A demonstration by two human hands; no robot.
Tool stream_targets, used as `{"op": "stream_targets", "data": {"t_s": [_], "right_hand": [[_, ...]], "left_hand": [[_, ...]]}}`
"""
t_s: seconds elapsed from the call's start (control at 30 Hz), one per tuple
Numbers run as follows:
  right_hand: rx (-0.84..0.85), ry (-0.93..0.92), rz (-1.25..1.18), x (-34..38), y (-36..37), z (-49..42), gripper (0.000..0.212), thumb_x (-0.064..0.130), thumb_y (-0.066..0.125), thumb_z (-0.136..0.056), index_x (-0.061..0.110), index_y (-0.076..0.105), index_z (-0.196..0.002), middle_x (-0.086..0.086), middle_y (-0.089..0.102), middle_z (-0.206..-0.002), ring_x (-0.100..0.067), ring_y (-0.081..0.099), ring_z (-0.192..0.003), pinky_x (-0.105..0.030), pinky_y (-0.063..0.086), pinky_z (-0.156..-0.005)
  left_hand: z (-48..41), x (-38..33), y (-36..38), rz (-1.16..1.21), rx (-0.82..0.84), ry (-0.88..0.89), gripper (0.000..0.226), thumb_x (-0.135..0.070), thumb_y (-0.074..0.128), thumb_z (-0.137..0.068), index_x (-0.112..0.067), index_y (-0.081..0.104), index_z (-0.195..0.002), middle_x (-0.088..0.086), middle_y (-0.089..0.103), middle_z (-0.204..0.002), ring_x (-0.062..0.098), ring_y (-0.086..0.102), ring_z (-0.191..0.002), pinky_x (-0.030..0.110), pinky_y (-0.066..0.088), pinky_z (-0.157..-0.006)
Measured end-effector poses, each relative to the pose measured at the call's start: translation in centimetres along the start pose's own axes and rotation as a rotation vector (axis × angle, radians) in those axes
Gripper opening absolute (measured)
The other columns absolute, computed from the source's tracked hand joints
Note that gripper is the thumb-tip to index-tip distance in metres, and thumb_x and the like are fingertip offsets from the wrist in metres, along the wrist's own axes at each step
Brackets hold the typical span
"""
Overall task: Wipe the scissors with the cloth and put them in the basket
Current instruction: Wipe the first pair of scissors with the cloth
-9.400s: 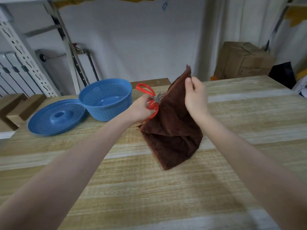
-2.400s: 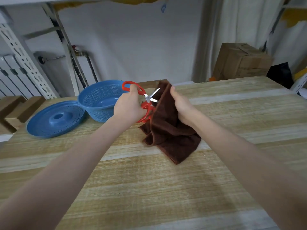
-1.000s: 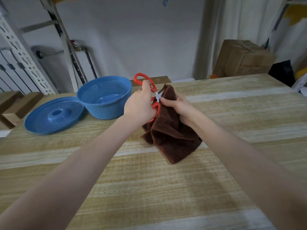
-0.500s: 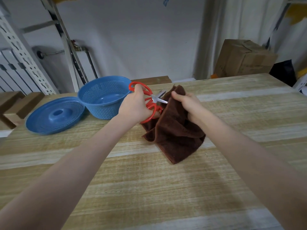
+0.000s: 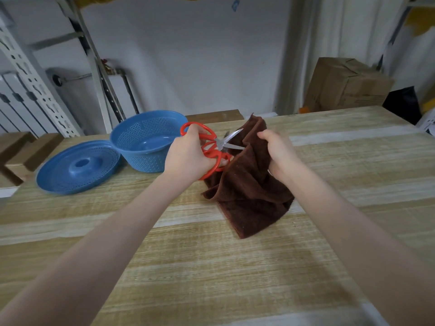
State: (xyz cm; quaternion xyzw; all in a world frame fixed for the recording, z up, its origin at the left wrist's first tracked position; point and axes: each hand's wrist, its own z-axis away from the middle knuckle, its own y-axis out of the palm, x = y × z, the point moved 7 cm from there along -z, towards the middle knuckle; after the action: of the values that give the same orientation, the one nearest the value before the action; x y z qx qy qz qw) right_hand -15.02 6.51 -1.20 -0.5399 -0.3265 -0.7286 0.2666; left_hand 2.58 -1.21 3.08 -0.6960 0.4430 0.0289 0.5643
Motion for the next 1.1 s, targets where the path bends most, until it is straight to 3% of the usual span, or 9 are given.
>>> {"op": "stream_targets", "data": {"t_s": [0.13,0.33,0.43,0.5,0.6,0.73,0.9,1.0,1.1], "right_hand": [[-0.076,-0.159,0.049,1.5,-1.4,0.9,0.019,0.013,0.059,-0.093,0.021,0.061,-0.076,0.005,0.068,-0.076,-0.010,0.065,-0.073,-0.028,0.052,-0.071],[-0.335,-0.682,-0.022,4.9,-4.2,3.6,0.015,0.010,0.054,-0.095,0.021,0.064,-0.090,0.010,0.066,-0.084,0.000,0.063,-0.082,-0.017,0.049,-0.076],[-0.200,-1.007,0.272,6.0,-1.3,5.8,0.011,0.010,0.052,-0.096,0.011,0.062,-0.100,0.009,0.060,-0.087,0.008,0.056,-0.083,-0.013,0.043,-0.077],[-0.007,-1.121,0.749,4.9,2.6,5.8,0.021,0.020,0.051,-0.096,0.007,0.065,-0.105,0.000,0.065,-0.097,-0.007,0.061,-0.094,-0.023,0.045,-0.081],[-0.014,-1.066,1.273,3.4,4.5,4.2,0.028,0.036,0.055,-0.093,0.013,0.067,-0.102,-0.002,0.067,-0.101,-0.027,0.060,-0.101,-0.037,0.039,-0.089],[0.088,-0.946,1.431,4.1,4.8,3.1,0.035,0.050,0.052,-0.093,0.018,0.064,-0.104,0.002,0.065,-0.107,-0.024,0.049,-0.116,-0.043,0.029,-0.104],[0.205,-0.866,1.423,3.8,4.7,1.6,0.028,0.042,0.050,-0.097,0.022,0.049,-0.077,0.014,0.042,-0.070,-0.026,0.050,-0.109,-0.043,0.018,-0.113],[0.196,-0.858,1.369,3.4,4.5,0.6,0.041,0.035,0.048,-0.099,0.026,0.035,-0.062,0.013,0.036,-0.064,-0.027,0.053,-0.101,-0.043,0.016,-0.115],[0.190,-0.796,1.223,2.8,4.1,-0.5,0.041,0.031,0.049,-0.100,0.018,0.040,-0.062,0.009,0.040,-0.062,-0.027,0.053,-0.086,-0.047,0.018,-0.116]], "left_hand": [[0.0,0.0,-0.3,-0.021,-0.016,-0.004,0.063,-0.054,0.083,-0.061,-0.021,0.056,-0.107,-0.011,0.068,-0.097,0.013,0.067,-0.092,0.037,0.057,-0.079],[0.0,-0.6,-0.5,-0.034,-0.035,0.007,0.048,-0.042,0.080,-0.066,-0.024,0.054,-0.102,-0.015,0.068,-0.093,0.010,0.067,-0.089,0.034,0.056,-0.078],[-0.2,-1.2,-0.3,-0.059,-0.054,0.038,0.035,-0.030,0.071,-0.075,-0.021,0.056,-0.105,-0.014,0.068,-0.094,0.009,0.067,-0.087,0.035,0.056,-0.077],[-0.2,-1.7,-0.2,-0.067,-0.060,0.061,0.032,-0.023,0.065,-0.078,-0.019,0.054,-0.108,-0.012,0.067,-0.092,0.012,0.065,-0.086,0.031,0.051,-0.073],[0.0,-2.2,0.2,-0.153,-0.044,0.111,0.034,-0.021,0.061,-0.081,-0.014,0.050,-0.113,-0.003,0.068,-0.089,0.025,0.064,-0.085,0.031,0.045,-0.065],[0.1,-2.0,0.0,-0.143,-0.044,0.115,0.037,-0.024,0.061,-0.082,-0.014,0.049,-0.116,-0.001,0.070,-0.096,0.026,0.066,-0.089,0.039,0.054,-0.071],[0.0,-1.7,0.2,-0.153,-0.046,0.134,0.036,-0.029,0.061,-0.082,-0.016,0.051,-0.114,0.000,0.071,-0.093,0.028,0.067,-0.086,0.043,0.055,-0.070],[0.0,-1.6,0.7,-0.139,-0.032,0.145,0.034,-0.030,0.063,-0.080,-0.017,0.053,-0.110,-0.003,0.070,-0.089,0.023,0.068,-0.085,0.042,0.056,-0.070],[-0.3,-1.8,1.2,-0.163,-0.007,0.152,0.036,-0.029,0.065,-0.079,-0.017,0.052,-0.111,-0.003,0.069,-0.087,0.022,0.067,-0.084,0.041,0.056,-0.070]]}}
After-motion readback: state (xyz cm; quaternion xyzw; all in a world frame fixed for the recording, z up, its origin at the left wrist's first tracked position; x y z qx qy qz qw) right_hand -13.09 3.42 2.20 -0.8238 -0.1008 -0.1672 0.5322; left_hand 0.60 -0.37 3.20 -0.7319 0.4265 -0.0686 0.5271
